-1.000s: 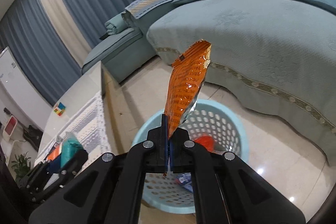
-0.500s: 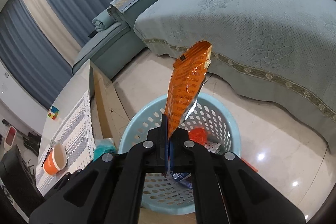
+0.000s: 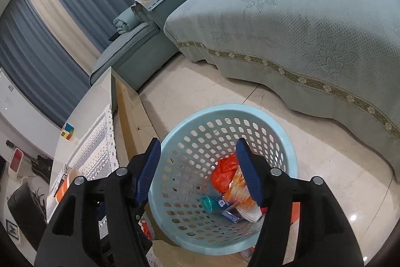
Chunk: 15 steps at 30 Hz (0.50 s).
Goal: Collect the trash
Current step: 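Carry the orange packet and teal bag over the blue basket and open the right tool, then return both tools to the table toward the orange cup and milk carton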
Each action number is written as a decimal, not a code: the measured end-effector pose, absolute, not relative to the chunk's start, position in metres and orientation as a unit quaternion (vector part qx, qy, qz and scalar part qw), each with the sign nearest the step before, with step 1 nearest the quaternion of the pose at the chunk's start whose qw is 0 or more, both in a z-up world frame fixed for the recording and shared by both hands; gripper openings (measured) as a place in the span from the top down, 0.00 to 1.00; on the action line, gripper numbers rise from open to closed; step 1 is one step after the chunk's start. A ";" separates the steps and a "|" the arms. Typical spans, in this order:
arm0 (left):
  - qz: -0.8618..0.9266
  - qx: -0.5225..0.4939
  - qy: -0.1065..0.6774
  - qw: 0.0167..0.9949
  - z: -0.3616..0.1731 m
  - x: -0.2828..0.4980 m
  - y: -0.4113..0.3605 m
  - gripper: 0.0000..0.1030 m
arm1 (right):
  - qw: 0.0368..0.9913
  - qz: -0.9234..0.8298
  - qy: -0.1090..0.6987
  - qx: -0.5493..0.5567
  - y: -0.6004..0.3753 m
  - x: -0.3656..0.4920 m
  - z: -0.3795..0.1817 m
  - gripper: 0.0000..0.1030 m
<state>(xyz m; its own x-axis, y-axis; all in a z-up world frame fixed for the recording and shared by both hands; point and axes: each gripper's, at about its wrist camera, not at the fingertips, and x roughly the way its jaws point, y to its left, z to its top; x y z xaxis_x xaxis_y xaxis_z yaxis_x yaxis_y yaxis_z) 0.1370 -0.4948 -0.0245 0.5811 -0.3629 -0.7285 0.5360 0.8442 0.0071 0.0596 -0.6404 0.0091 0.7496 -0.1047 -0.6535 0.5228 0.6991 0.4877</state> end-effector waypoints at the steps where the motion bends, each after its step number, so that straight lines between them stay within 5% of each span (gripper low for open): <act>1: -0.255 0.114 0.379 0.882 -0.024 0.136 -0.493 0.43 | 0.870 -0.179 0.305 0.344 -0.639 0.060 0.009 0.43; 15: -0.218 0.151 0.329 0.906 0.014 0.155 -0.431 0.41 | 0.890 -0.150 0.314 0.294 -0.595 0.087 0.025 0.42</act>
<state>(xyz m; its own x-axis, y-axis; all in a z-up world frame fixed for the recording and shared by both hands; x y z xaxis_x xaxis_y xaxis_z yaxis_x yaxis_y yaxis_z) 0.1549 -0.4312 0.0141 0.6879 -0.2956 -0.6629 0.4946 0.8593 0.1301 0.0871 -0.5954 0.0252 0.7582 -0.0833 -0.6466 0.4517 0.7823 0.4289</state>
